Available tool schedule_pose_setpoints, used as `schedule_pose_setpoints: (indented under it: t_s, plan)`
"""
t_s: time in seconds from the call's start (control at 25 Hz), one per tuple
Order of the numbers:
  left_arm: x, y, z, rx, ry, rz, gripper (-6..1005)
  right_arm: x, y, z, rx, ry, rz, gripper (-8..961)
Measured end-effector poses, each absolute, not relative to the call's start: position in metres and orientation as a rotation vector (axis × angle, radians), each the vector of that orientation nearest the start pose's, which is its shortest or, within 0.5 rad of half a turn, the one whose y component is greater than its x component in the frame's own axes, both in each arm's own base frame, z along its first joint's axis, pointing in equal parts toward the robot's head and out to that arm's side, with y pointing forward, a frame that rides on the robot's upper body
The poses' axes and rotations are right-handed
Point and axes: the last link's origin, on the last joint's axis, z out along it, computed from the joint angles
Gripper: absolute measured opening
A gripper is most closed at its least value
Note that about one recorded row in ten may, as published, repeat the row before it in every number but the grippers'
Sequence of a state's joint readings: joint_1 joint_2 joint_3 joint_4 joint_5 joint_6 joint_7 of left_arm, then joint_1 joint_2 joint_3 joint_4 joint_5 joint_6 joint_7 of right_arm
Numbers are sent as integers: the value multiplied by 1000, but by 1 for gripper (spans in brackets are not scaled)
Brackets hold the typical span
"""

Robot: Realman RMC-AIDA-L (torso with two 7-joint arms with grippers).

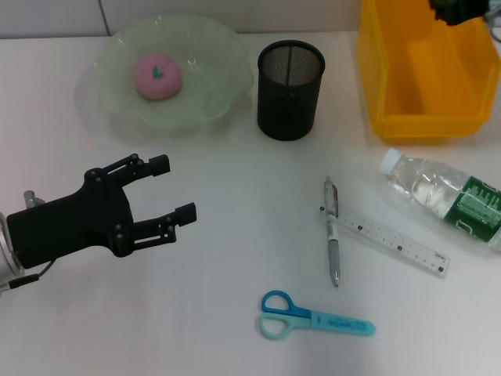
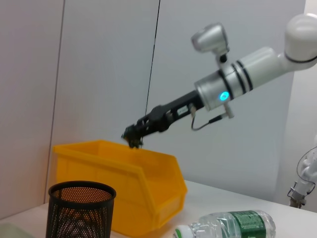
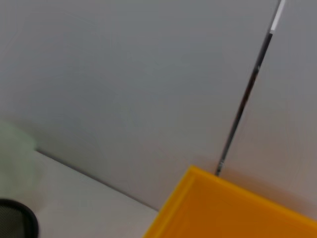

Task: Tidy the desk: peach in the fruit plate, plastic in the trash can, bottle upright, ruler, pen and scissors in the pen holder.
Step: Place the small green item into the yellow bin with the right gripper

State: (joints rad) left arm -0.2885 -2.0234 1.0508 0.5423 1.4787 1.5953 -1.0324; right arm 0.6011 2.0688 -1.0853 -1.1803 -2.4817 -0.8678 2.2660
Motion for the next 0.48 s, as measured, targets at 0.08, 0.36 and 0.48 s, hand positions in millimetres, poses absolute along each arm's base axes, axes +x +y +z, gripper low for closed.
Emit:
schedule_pose_setpoints:
  t_s: [0.08,0.36,0.48]
  plan:
    - [-290,268,-5,-2601,-422,-956,860,214,452,63,-2119,650,54,207]
    - [-289,268,-5,-2603,-427,-960,859,217,454,54,-2126,655,16,269]
    - [-289,268,-5,-2603,-428,-959,859,213,450,63,-2108,669,45,385]
